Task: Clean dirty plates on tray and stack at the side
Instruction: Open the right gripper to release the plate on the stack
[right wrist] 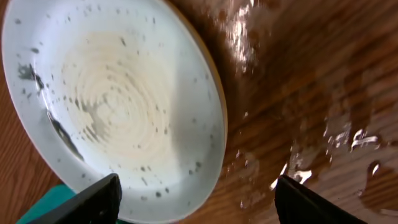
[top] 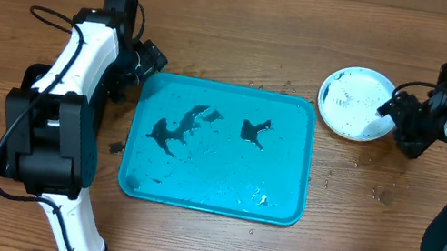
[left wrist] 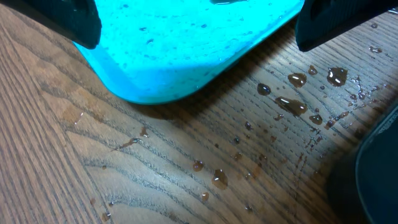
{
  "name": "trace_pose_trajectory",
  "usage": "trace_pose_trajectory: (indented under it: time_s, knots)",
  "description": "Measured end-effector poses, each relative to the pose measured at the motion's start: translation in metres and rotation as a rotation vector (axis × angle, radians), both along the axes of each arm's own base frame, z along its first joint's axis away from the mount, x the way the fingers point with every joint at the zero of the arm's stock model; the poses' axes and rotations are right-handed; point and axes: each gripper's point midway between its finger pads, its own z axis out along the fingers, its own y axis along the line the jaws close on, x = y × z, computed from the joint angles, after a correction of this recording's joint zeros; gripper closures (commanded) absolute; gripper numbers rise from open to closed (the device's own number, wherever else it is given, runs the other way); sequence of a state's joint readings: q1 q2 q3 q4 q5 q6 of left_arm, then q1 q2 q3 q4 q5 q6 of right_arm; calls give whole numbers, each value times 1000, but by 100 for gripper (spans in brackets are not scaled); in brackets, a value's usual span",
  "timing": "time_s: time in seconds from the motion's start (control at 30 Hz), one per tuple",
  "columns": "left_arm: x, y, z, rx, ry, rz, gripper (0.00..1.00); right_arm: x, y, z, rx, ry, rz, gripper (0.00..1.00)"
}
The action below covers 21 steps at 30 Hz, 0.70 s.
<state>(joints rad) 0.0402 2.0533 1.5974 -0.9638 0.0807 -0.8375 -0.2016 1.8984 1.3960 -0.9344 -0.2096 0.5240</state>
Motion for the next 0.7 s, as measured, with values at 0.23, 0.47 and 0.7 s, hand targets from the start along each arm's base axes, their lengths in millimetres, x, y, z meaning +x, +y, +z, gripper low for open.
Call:
trace_pose_trajectory:
  time_s: [0.23,0.47,0.7]
  knots:
    - [0,0,0,0,0,0,0,-33,19,54,22,-10,65,16]
    - [0,0,0,0,0,0,0,-65,69,129,-10,-158,243,0]
    - [0,0,0,0,0,0,0,-97,97,136,24,-100,335,0]
